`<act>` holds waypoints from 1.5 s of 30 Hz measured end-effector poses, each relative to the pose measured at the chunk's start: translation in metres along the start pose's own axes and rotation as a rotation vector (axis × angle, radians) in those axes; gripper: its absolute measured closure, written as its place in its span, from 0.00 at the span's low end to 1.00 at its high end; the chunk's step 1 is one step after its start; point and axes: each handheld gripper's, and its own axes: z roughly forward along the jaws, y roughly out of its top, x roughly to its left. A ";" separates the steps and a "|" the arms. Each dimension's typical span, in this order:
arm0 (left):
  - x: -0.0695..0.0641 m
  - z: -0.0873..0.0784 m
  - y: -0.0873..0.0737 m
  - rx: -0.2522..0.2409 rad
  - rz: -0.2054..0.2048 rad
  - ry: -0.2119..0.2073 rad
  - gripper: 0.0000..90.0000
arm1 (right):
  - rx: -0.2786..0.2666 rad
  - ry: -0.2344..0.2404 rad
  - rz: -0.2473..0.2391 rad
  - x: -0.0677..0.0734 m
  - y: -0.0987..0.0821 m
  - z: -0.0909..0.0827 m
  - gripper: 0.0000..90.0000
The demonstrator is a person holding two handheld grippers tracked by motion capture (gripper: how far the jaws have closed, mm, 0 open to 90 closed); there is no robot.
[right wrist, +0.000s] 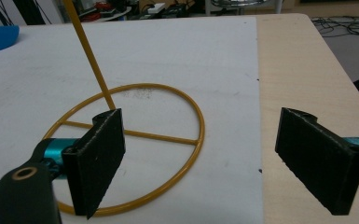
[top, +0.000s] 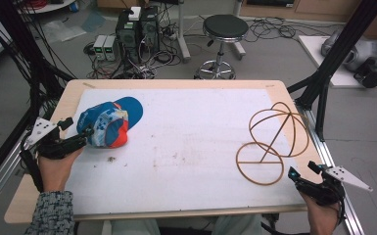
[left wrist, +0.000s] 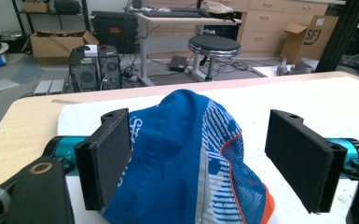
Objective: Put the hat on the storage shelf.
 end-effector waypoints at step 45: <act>-0.006 0.045 -0.014 0.108 0.087 -0.042 0.97 | 0.017 -0.018 0.000 -0.004 -0.006 -0.015 0.17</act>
